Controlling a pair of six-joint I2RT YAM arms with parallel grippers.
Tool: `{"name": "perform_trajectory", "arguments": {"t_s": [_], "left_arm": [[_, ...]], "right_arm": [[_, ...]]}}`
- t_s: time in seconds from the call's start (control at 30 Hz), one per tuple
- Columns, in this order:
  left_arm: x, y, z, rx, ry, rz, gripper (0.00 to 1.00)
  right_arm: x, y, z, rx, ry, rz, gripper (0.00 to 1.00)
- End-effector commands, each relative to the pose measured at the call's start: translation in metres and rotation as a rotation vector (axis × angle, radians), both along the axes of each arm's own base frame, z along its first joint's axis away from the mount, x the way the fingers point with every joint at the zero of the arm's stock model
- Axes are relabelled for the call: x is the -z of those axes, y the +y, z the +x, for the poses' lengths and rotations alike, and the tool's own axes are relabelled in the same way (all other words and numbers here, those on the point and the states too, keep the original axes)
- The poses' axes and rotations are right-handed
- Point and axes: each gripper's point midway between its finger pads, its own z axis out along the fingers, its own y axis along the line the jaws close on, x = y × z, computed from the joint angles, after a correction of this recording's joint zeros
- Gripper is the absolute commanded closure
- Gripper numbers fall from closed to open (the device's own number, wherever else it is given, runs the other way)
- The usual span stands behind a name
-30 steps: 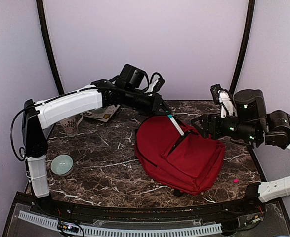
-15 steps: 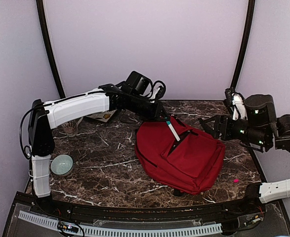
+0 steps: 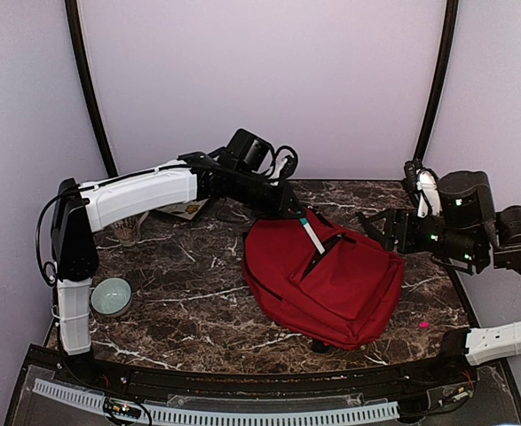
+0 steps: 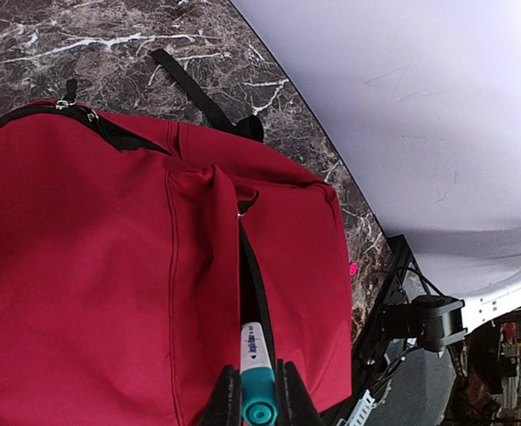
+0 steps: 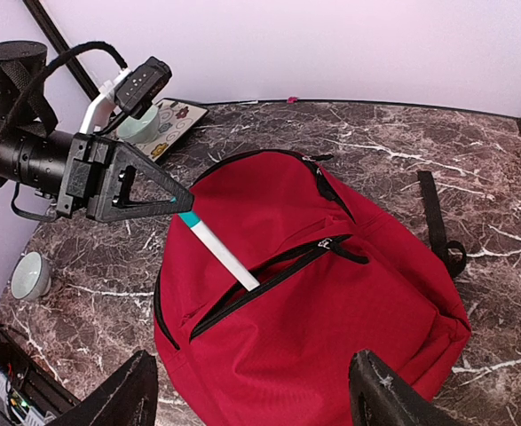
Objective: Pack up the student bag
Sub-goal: Place the pen in the lower front pocket of the bag.
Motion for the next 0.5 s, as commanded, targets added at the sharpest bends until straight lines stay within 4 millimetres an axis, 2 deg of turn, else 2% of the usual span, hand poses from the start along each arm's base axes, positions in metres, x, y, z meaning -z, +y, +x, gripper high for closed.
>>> {"name": "perform_trajectory", "arguments": {"t_s": [0.0, 0.47], "left_arm": [[0.004, -0.011, -0.009, 0.002, 0.072, -0.057, 1.0], [0.04, -0.042, -0.032, -0.002, 0.269, -0.102, 1.0]], "right_arm": [[-0.002, -0.001, 0.004, 0.021, -0.015, 0.007, 0.26], [0.005, -0.002, 0.008, 0.069, 0.013, 0.018, 0.26]]}}
